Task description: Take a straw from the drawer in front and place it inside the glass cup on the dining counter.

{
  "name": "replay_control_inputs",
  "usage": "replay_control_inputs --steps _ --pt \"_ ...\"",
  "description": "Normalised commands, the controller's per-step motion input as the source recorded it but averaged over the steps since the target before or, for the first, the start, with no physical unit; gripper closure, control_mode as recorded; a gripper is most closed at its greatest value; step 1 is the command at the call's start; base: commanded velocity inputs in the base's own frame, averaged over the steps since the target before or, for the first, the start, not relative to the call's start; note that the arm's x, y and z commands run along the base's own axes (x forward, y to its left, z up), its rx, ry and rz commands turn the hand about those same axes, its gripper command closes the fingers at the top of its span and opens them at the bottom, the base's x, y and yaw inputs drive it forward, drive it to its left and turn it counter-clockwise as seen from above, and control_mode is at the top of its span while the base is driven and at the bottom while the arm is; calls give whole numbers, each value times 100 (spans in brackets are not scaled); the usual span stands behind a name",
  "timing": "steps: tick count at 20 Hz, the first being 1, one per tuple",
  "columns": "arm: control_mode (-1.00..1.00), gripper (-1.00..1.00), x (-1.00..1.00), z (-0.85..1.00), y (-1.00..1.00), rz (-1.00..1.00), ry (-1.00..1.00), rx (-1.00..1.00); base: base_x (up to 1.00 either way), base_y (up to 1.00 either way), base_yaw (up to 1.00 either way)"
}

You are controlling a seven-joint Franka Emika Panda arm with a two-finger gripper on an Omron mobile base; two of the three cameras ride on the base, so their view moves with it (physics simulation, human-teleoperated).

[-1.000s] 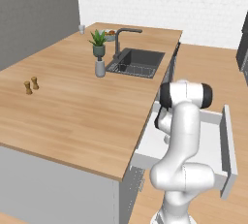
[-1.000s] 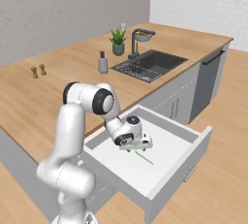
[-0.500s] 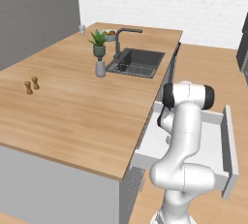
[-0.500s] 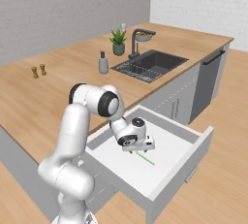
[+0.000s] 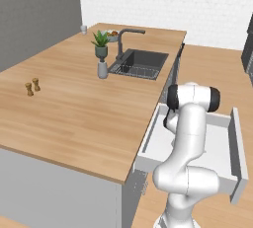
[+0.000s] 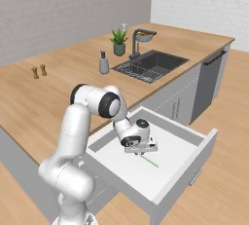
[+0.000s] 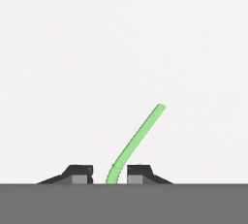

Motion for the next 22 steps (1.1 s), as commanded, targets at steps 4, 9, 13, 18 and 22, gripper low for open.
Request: replay_control_inputs --steps 4,9,13,18,22 --pt "-100 100 8 4 0 0 0 0 0 0 0" --pt "-100 100 -1 46 0 0 -2 0 0 0 0" --pt "-100 100 -18 97 0 0 -19 3 0 0 0" --pt "-100 100 -36 100 2 0 -31 8 0 0 0" --pt "-100 100 -29 100 0 0 -33 7 0 0 0"
